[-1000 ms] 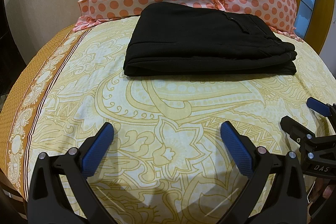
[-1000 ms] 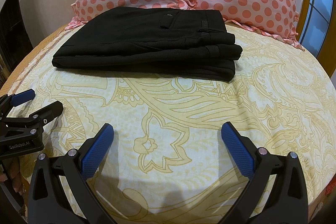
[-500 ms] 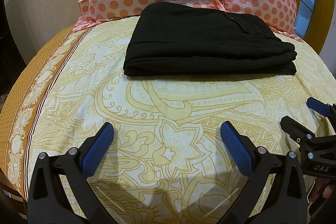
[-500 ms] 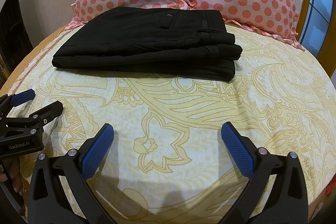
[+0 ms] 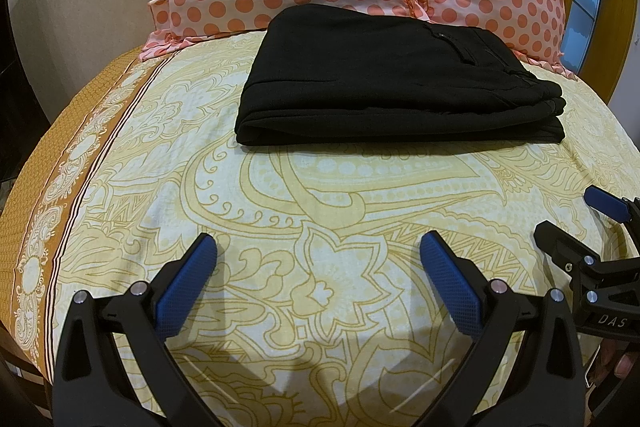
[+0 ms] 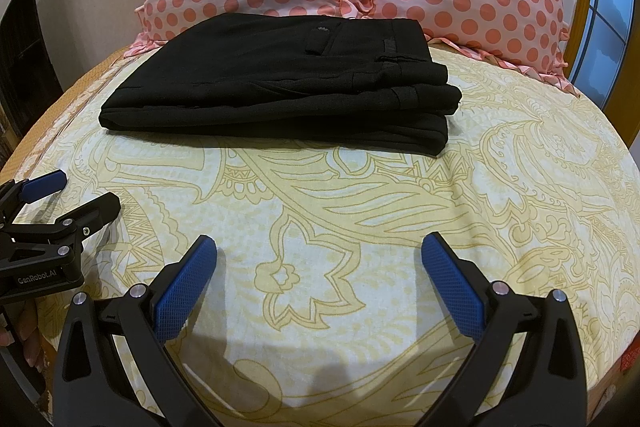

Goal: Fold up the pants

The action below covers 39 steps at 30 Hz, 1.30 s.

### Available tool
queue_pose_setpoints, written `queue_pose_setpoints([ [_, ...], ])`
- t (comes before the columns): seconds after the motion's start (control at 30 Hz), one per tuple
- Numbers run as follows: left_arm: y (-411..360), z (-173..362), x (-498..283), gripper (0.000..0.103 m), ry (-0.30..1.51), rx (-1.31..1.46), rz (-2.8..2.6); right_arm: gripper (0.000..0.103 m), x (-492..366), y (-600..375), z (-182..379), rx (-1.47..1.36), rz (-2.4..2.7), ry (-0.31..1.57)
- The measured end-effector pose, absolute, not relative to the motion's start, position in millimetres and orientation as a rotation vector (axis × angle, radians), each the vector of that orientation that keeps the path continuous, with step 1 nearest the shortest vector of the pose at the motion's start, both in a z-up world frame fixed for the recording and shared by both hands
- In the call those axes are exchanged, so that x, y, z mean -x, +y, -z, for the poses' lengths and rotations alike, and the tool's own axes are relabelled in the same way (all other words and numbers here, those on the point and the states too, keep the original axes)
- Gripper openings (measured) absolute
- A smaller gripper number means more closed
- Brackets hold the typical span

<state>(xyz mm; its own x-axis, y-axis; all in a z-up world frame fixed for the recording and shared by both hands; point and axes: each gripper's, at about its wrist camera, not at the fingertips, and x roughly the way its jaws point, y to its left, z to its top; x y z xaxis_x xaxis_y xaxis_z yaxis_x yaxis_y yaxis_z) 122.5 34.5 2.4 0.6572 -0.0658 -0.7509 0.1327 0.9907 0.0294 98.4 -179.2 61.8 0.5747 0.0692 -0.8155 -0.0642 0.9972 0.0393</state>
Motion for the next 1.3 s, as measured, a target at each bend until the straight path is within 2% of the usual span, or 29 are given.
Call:
queue_pose_setpoints([
  [1.3, 34.7, -4.1, -125.6, 0.101, 0.874, -0.089, 0.131, 0.102, -98.4, -178.8, -61.5, -0.006, -0.077, 0.955],
])
